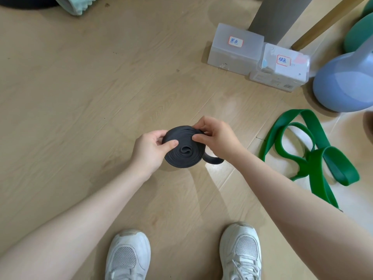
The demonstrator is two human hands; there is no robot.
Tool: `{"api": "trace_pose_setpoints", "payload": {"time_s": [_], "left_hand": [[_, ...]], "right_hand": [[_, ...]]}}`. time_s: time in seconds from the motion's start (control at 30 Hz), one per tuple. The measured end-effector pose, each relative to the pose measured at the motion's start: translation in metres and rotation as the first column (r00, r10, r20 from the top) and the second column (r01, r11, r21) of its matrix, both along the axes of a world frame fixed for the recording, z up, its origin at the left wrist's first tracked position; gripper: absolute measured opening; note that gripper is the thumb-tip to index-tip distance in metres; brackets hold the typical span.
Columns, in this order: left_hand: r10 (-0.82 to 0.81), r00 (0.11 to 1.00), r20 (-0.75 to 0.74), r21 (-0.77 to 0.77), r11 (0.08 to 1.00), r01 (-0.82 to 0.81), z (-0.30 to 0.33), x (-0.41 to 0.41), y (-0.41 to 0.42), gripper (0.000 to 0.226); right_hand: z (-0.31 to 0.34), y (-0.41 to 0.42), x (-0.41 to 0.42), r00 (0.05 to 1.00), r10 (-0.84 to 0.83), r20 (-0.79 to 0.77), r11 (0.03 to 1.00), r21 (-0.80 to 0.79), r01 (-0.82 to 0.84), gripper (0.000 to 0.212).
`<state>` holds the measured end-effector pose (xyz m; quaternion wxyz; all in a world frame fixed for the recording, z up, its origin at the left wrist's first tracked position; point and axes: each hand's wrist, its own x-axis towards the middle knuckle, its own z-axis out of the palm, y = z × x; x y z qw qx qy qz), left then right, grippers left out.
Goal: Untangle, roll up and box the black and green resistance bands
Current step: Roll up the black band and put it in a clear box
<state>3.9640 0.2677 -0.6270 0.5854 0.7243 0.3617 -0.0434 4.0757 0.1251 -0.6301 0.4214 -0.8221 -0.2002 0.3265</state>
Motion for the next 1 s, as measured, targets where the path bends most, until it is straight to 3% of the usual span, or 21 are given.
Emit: {"api": "trace_pose_setpoints", "payload": {"time_s": [0.13, 0.27, 0.33, 0.47, 0.6, 0.7, 0.77, 0.83, 1.0], "left_hand": [[-0.268, 0.947, -0.176, -0.081, 0.963, 0.258, 0.0, -0.002, 0.012, 0.019], [-0.464, 0.863, -0.199, -0.051, 0.885, 0.464, 0.012, 0.013, 0.013, 0.029], [-0.499, 0.835, -0.23, 0.019, 0.856, 0.517, 0.015, 0.02, 0.013, 0.027], [-0.537, 0.814, -0.221, 0.002, 0.834, 0.551, 0.014, 0.026, 0.016, 0.03], [-0.465, 0.875, -0.132, 0.013, 0.882, 0.471, 0.015, 0.028, 0.013, 0.025], [-0.35, 0.935, -0.057, -0.039, 0.937, 0.348, 0.018, 0.029, 0.012, 0.023], [-0.3, 0.953, -0.038, -0.035, 0.954, 0.299, 0.02, 0.032, 0.012, 0.023], [-0.318, 0.947, -0.05, 0.043, 0.946, 0.321, 0.022, 0.034, 0.01, 0.024], [-0.401, 0.91, -0.104, 0.348, 0.843, 0.411, 0.027, 0.041, 0.006, 0.026]], "right_hand": [[0.002, -0.002, -0.002, 0.968, 0.214, 0.131, 0.972, -0.128, -0.198, 0.016], [0.005, 0.005, -0.015, 0.836, 0.466, 0.289, 0.879, -0.261, -0.4, 0.021], [0.006, 0.008, -0.017, 0.852, 0.438, 0.288, 0.893, -0.25, -0.375, 0.023], [0.005, 0.007, -0.014, 0.911, 0.336, 0.239, 0.932, -0.221, -0.286, 0.024], [0.012, 0.003, -0.004, 0.97, 0.18, 0.165, 0.981, -0.104, -0.164, 0.019], [0.018, -0.001, 0.006, 0.973, 0.183, 0.142, 0.982, -0.063, -0.176, 0.022], [0.018, -0.003, 0.006, 0.909, 0.306, 0.284, 0.946, -0.2, -0.256, 0.03], [0.014, -0.006, 0.003, 0.803, 0.378, 0.462, 0.906, -0.362, -0.219, 0.034], [0.007, -0.001, 0.001, 0.631, 0.346, 0.694, 0.927, -0.358, -0.115, 0.026]]}}
